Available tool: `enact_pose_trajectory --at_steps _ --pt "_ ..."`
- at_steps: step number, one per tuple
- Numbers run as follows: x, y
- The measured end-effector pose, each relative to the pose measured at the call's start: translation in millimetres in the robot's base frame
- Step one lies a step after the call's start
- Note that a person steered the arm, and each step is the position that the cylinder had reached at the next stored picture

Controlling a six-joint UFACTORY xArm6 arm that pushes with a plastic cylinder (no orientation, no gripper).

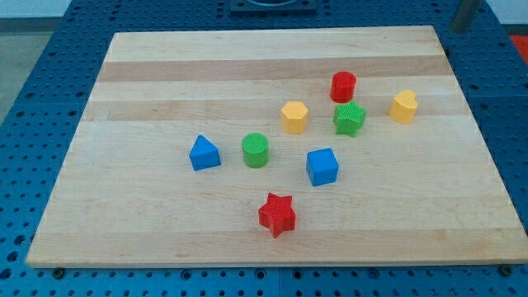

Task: Move your arm towards top center

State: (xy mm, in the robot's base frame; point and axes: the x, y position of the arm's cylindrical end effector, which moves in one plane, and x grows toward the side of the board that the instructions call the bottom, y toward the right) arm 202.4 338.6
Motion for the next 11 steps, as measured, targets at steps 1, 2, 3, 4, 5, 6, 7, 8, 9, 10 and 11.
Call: enact_pose_trajectory --at_steps 1,2,3,4,5,6,7,8,9,10,11 --pt "1 0" --pt "19 0" --pt "41 -4" --pt "51 -20" --pt "51 -20" --pt "51 -32" --pt "53 -86" --pt "56 -168" --pt "57 -247" --pt "71 -297" --pt "78 -349"
